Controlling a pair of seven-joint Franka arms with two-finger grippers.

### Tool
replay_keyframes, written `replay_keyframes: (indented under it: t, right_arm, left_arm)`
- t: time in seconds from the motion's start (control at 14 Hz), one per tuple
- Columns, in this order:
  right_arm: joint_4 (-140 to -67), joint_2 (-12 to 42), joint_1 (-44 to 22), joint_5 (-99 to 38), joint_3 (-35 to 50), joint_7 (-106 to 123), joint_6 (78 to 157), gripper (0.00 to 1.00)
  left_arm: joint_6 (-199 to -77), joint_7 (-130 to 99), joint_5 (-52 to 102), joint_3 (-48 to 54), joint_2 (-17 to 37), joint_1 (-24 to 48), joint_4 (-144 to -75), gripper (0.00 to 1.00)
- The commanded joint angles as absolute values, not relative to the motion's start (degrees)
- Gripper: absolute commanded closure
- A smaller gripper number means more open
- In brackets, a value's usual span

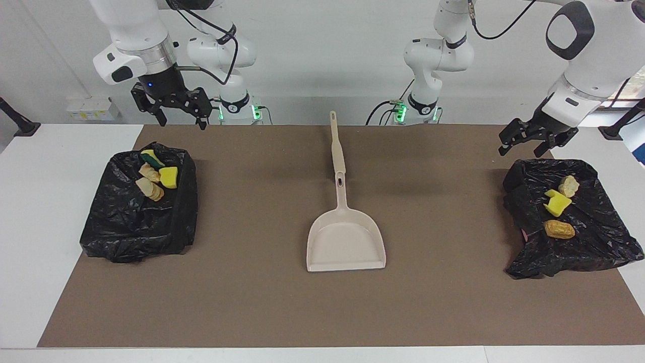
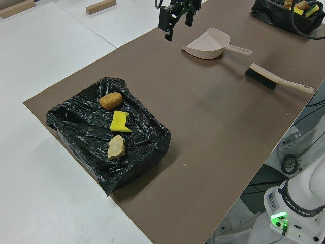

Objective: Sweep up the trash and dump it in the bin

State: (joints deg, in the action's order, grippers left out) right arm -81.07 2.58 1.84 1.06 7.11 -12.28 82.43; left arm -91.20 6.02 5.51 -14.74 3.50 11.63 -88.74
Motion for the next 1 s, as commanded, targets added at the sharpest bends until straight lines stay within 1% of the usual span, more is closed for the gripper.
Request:
replay_keyframes:
  t: [0.0, 0.29, 0.79, 0.93]
  right_arm:
    - [-83.1, 1.1, 2.2, 0.1, 6.9, -12.1, 83.9, 0.00]
    - [-83.1, 1.0, 2.2, 0.1, 6.9, -12.0, 83.9, 0.00]
    - [-83.1, 1.0, 2.2, 0.1, 6.9, -12.0, 83.9, 0.00]
    - [-83.1, 1.0, 2.2, 0.1, 6.9, -11.8, 83.9, 0.00]
  left_arm:
    - [-89.8, 9.3, 5.2, -14.9, 2.7, 9.7, -88.8, 0.00]
    - [-88.7, 9.5, 5.3, -14.9, 1.3, 10.0, -88.8, 0.00]
    - [-89.8, 7.1, 5.3, -14.0, 1.2, 10.9, -88.3, 0.00]
    - [-89.7, 7.1, 5.2, -10.0, 1.2, 9.0, -88.3, 0.00]
